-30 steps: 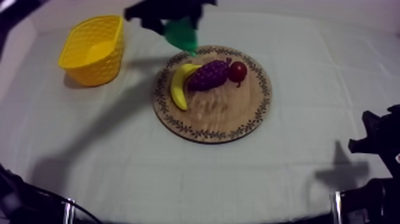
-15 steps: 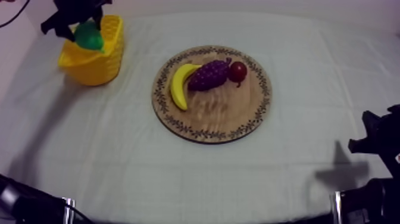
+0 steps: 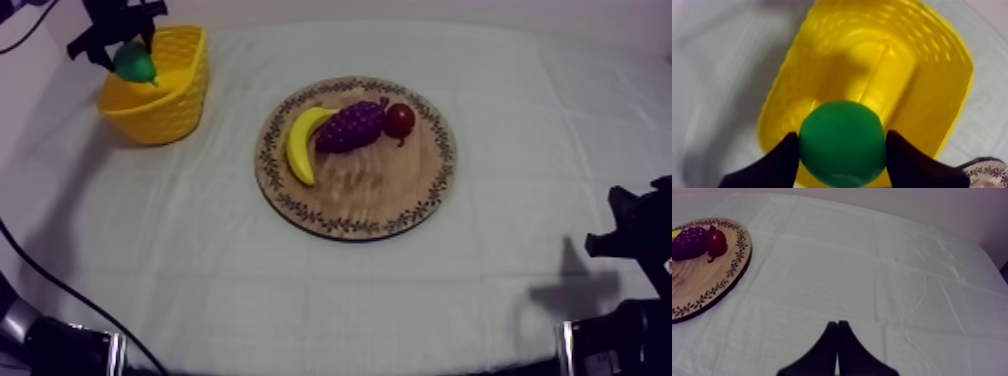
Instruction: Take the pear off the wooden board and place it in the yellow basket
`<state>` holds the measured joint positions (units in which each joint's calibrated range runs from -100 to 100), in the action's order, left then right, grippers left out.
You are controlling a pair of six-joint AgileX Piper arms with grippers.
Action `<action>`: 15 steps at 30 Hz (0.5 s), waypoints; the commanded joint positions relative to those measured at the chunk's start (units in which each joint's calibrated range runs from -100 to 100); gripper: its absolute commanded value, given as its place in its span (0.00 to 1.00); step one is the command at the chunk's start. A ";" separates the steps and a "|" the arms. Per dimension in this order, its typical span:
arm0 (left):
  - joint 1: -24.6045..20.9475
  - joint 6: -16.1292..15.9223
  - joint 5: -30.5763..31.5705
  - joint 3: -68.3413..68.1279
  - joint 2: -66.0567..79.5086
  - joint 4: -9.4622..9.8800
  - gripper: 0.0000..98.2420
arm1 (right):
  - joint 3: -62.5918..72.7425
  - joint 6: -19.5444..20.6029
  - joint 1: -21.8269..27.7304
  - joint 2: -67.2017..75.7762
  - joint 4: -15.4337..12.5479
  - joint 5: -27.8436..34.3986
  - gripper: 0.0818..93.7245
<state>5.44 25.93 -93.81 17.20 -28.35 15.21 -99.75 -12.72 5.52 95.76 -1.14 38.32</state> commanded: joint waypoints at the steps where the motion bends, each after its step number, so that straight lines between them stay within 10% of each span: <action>1: -0.13 -0.29 1.17 0.55 -3.15 -0.49 0.53 | -0.03 -0.01 -0.01 -0.01 0.00 -0.09 0.00; 15: -1.53 -0.84 10.33 1.51 -14.79 -4.81 0.64 | -0.03 -0.01 -0.01 -0.01 0.00 -0.09 0.00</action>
<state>3.90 25.03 -83.74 18.65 -43.24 10.41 -99.75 -12.72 5.52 95.76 -1.14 38.23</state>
